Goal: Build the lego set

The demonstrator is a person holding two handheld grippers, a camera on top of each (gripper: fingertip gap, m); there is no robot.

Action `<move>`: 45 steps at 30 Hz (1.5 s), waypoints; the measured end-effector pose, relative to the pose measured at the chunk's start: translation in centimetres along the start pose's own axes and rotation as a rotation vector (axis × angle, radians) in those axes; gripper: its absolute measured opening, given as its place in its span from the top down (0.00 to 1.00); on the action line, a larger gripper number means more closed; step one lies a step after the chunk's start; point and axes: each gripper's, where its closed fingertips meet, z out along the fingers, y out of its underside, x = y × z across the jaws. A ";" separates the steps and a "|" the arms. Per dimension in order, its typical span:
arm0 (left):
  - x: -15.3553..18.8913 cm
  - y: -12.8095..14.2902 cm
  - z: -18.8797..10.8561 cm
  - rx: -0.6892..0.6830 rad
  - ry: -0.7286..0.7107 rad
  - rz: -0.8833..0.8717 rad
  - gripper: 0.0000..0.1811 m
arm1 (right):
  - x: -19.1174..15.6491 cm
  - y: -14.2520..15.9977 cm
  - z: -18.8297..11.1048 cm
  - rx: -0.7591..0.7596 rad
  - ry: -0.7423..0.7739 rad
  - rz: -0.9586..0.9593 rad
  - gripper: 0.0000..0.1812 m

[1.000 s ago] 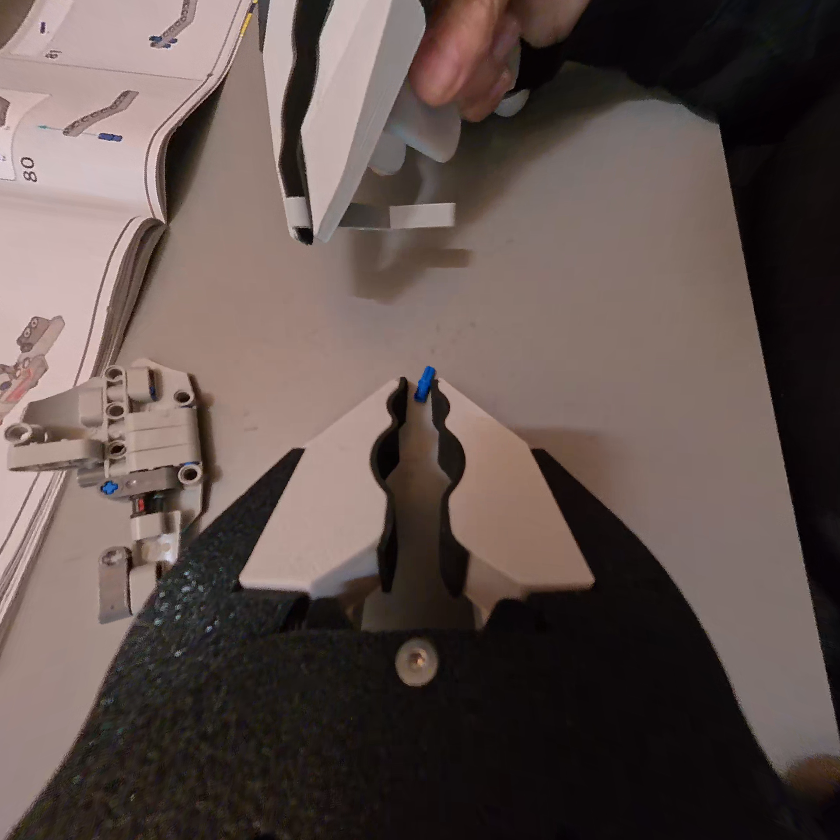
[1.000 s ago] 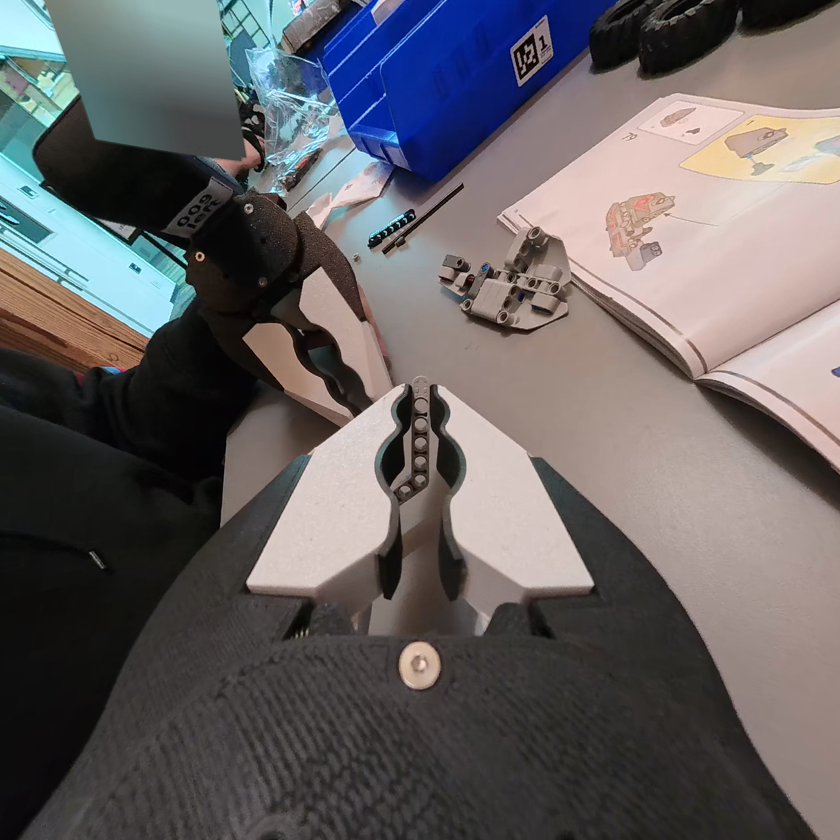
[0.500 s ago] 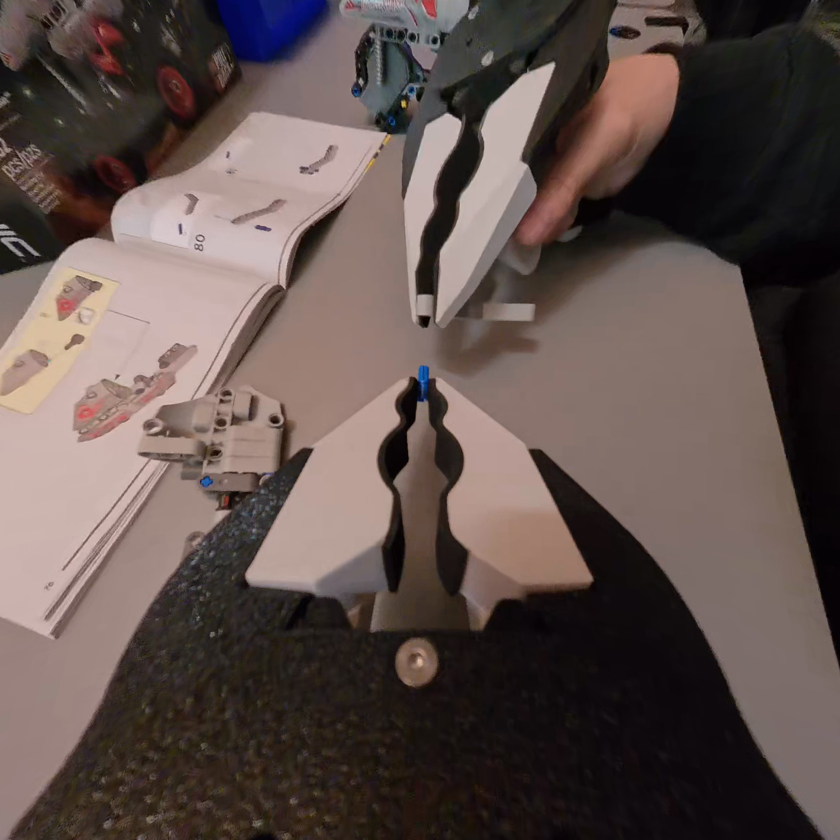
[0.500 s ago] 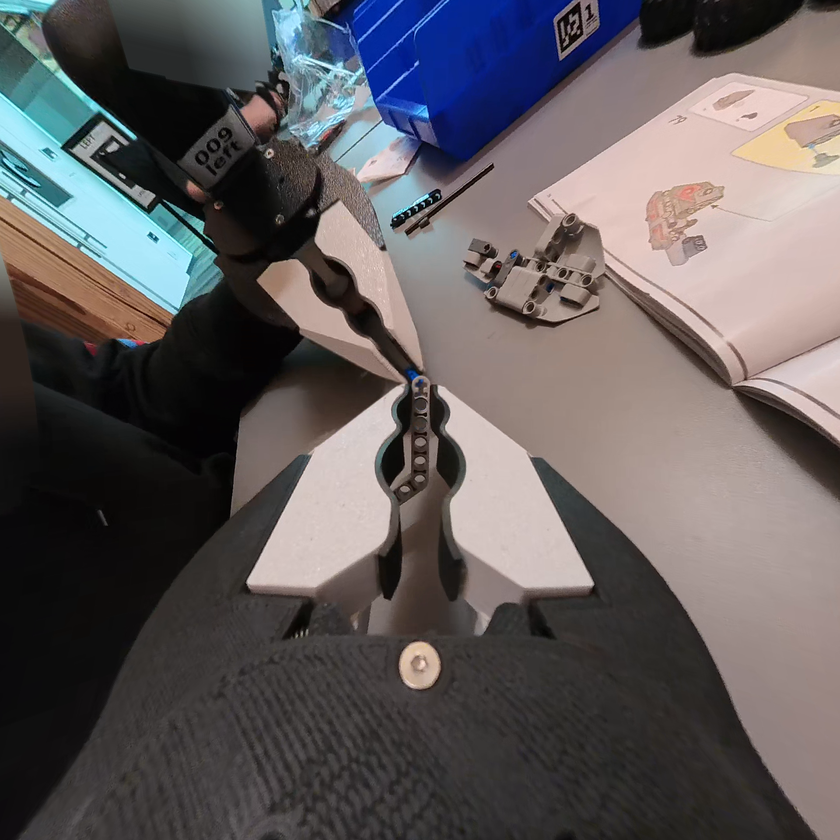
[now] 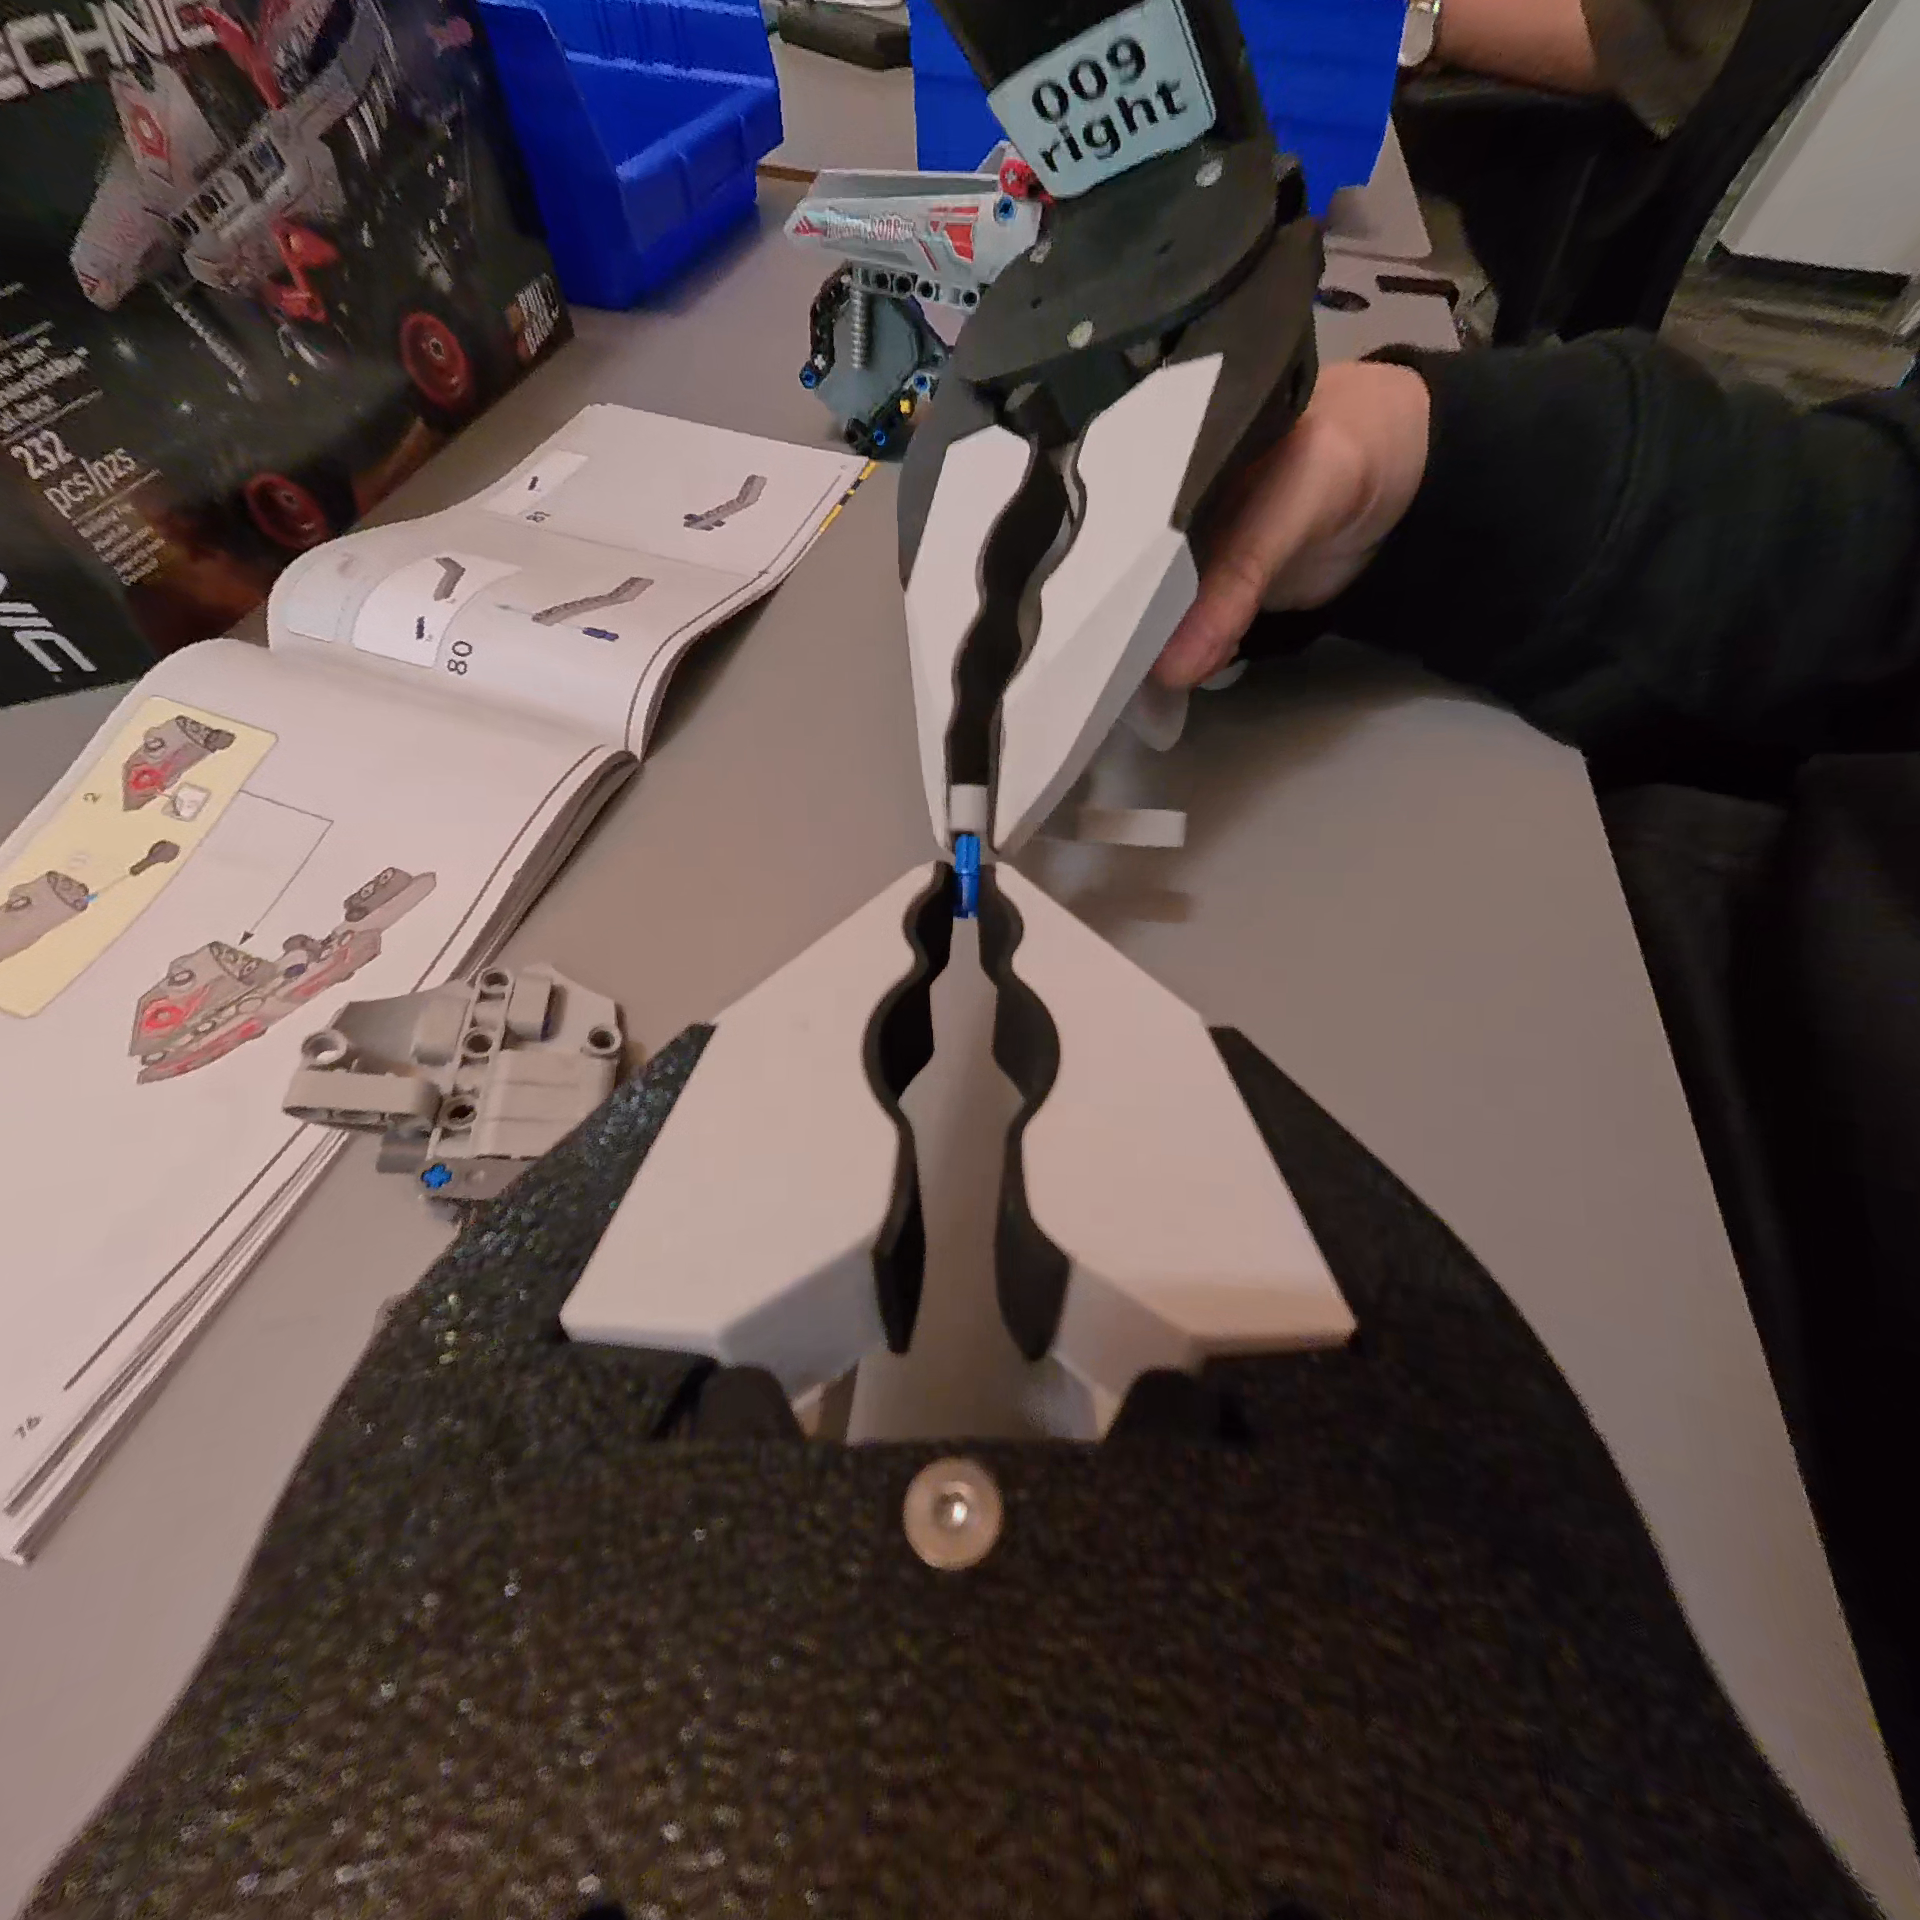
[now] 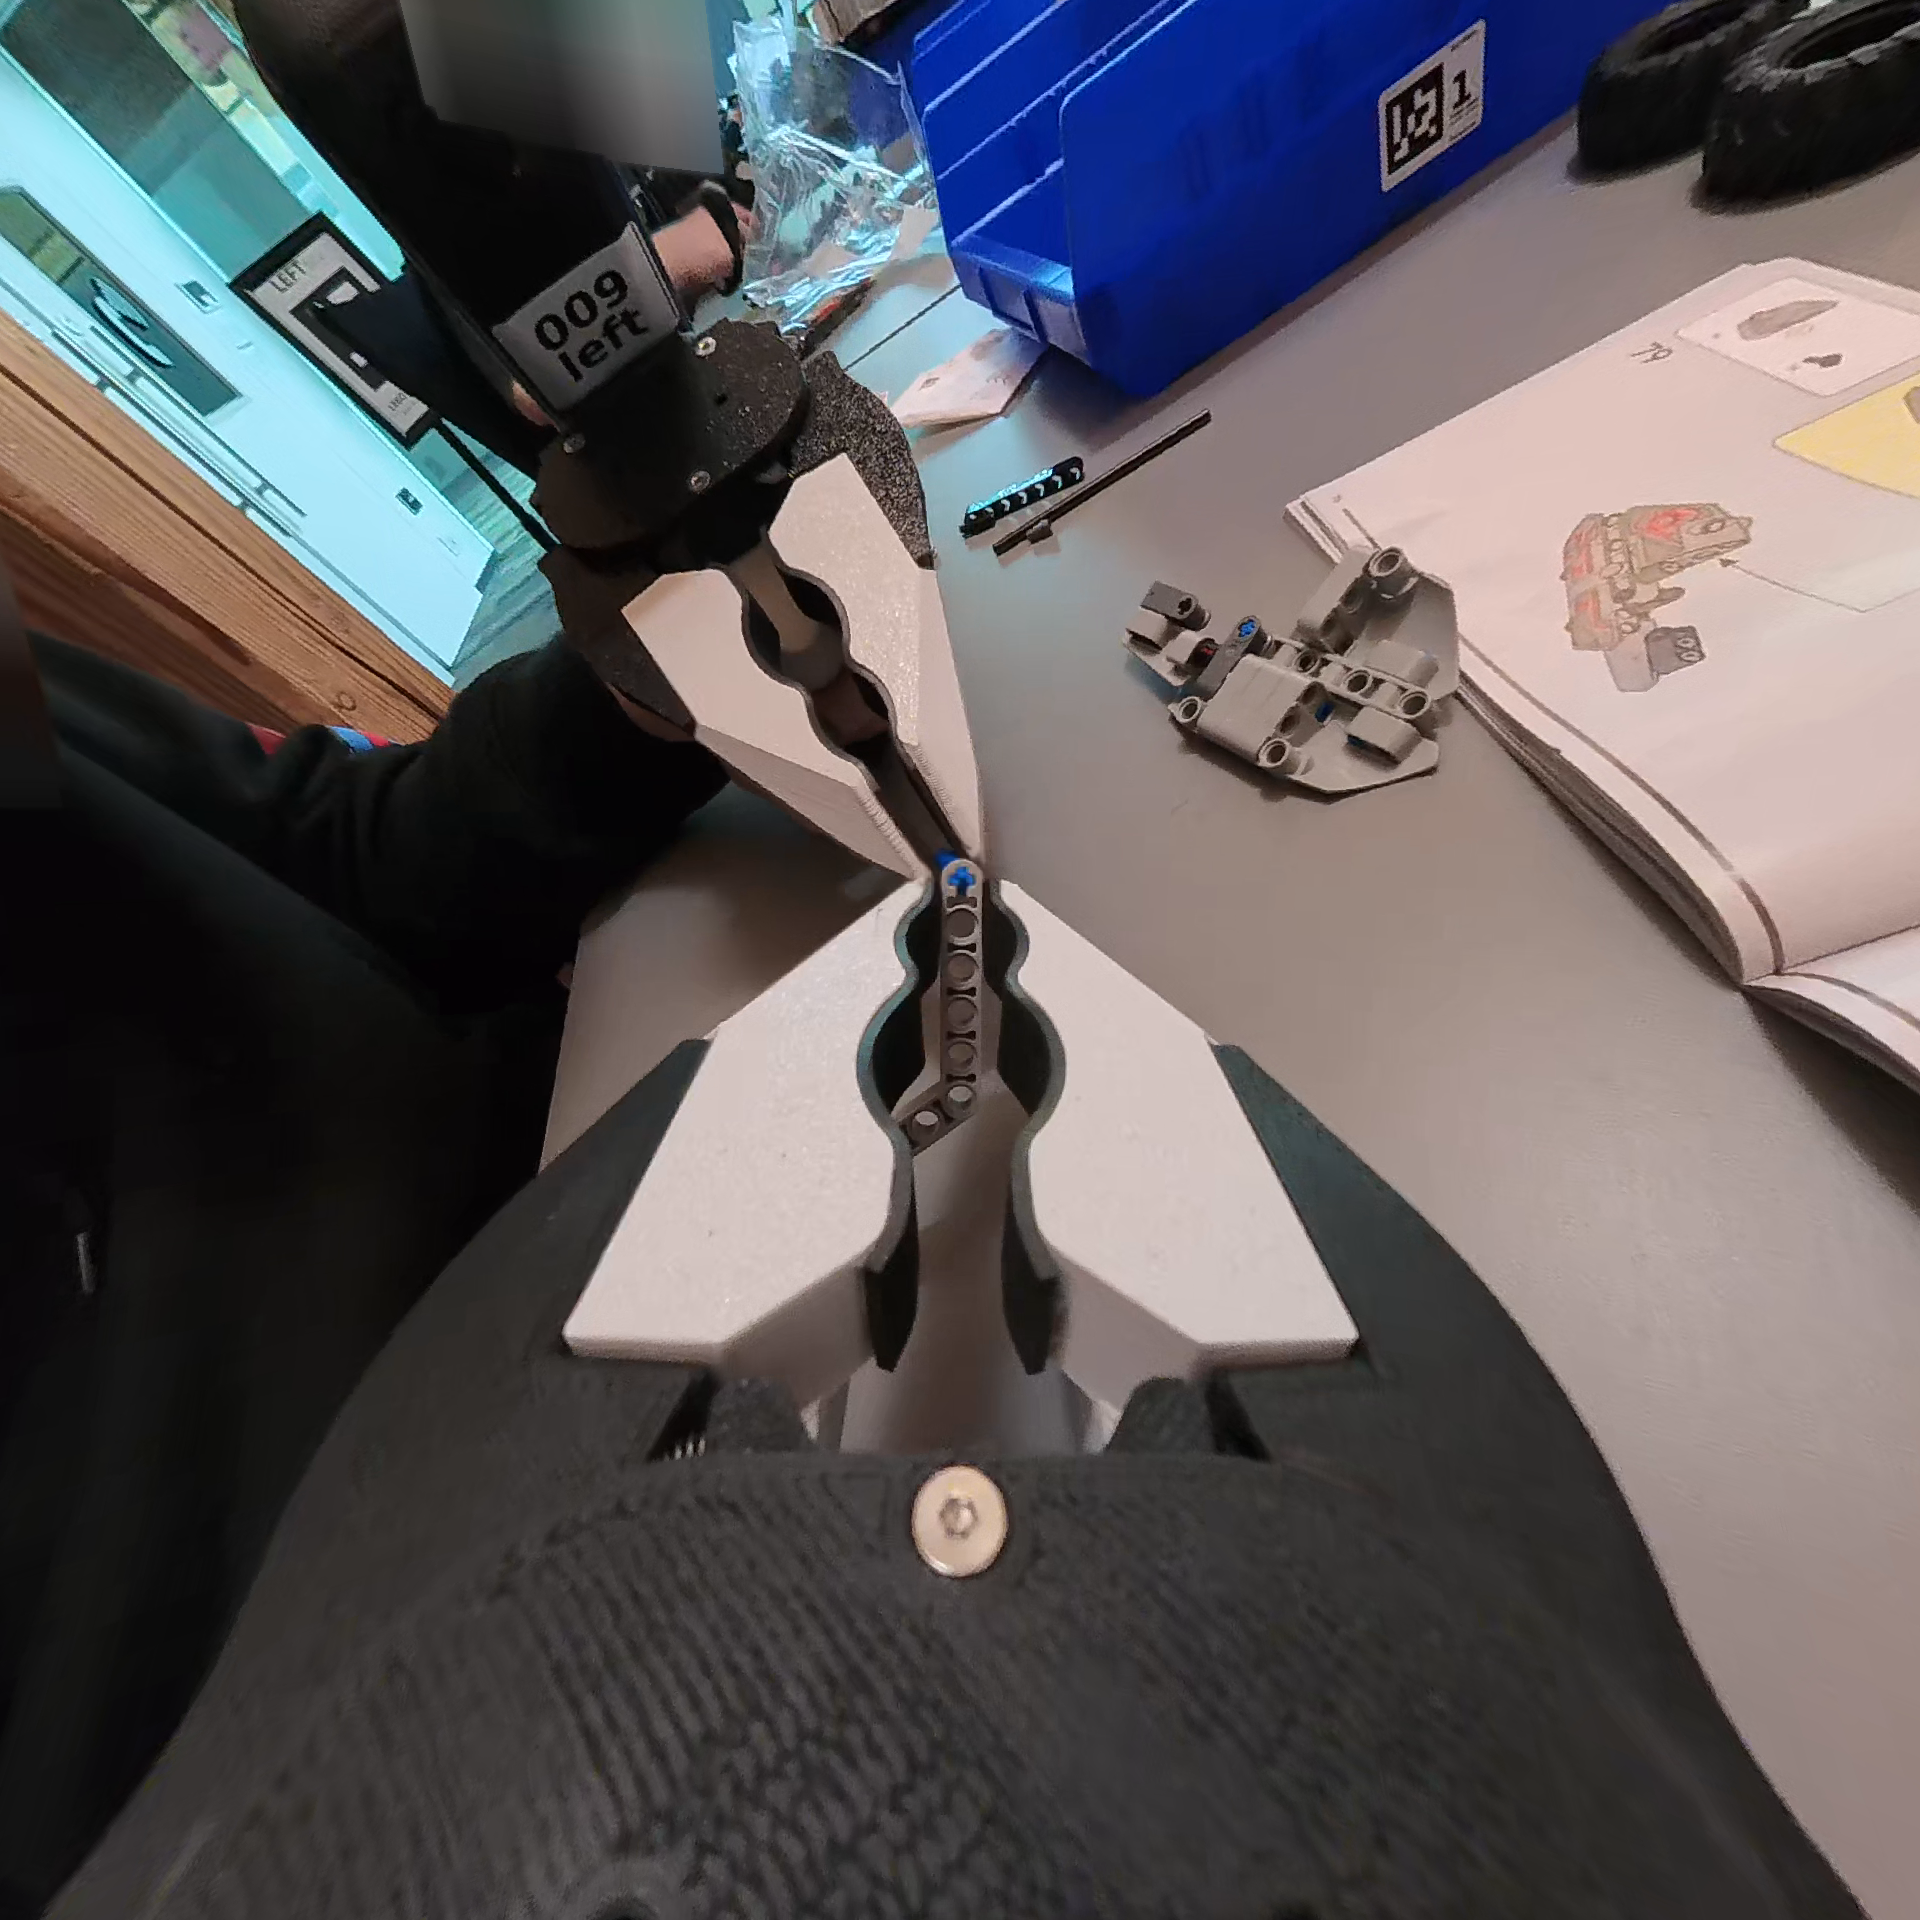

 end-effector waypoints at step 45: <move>0.5 -3.4 -0.9 -0.178 -0.424 0.788 1.00 | -1.7 -2.0 -0.9 0.185 -0.248 0.230 0.96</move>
